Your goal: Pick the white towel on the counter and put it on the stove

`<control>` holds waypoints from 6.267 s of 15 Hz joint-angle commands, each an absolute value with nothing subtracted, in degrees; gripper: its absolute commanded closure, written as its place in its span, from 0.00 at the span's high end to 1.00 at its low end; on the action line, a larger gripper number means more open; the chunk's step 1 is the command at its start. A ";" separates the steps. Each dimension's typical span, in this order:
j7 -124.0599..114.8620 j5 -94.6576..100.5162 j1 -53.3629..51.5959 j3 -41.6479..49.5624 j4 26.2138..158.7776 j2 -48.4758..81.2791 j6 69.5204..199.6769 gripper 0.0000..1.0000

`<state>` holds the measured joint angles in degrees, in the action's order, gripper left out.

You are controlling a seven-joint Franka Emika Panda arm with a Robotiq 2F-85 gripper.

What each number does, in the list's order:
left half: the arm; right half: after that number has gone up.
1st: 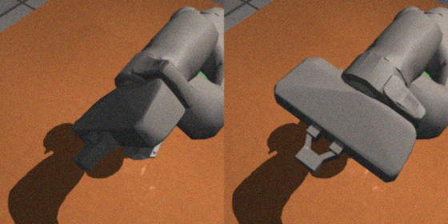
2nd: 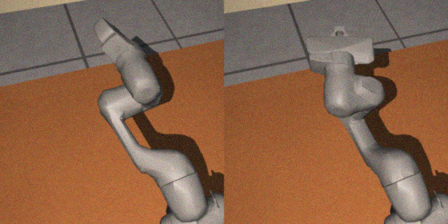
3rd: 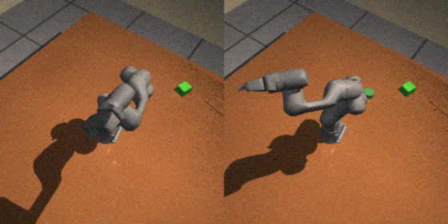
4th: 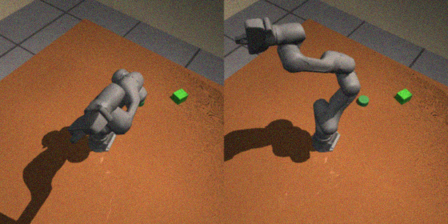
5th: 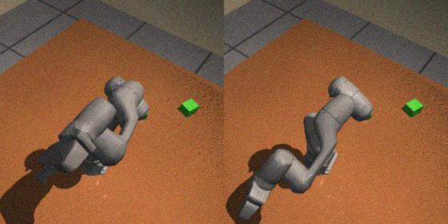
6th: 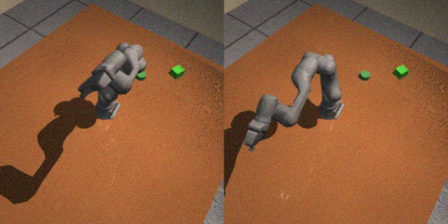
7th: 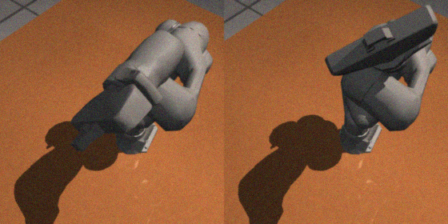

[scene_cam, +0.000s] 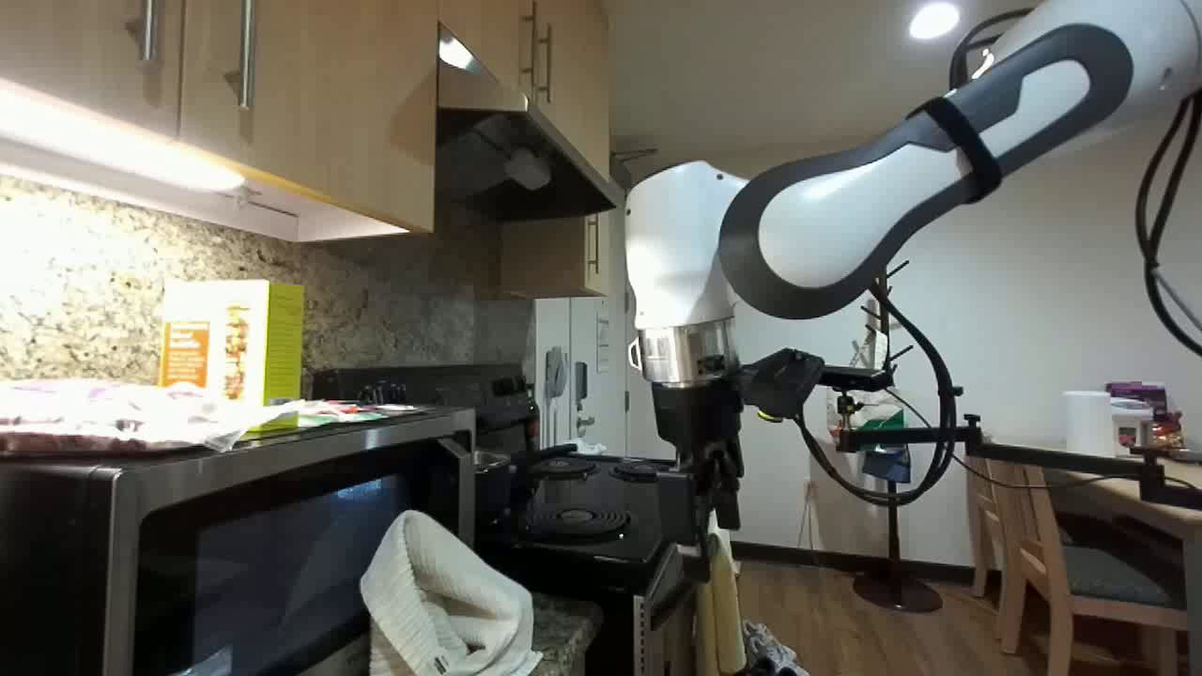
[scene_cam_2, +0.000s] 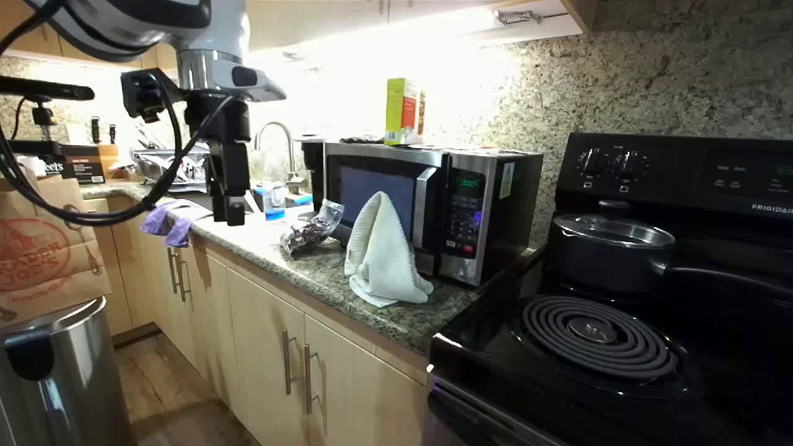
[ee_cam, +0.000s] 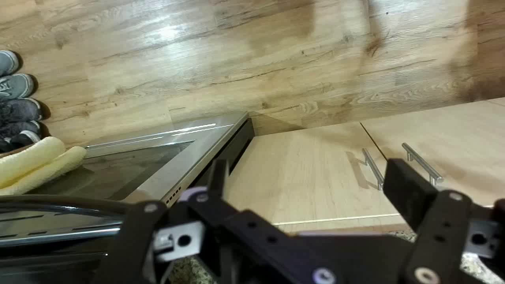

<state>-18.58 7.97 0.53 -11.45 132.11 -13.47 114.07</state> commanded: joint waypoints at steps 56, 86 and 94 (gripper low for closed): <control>-75.07 69.36 -10.60 8.04 116.94 21.49 164.49 1.00; -65.02 60.40 -7.17 4.77 115.18 21.70 160.02 0.07; -51.23 47.08 -4.87 4.48 112.36 12.97 136.88 0.07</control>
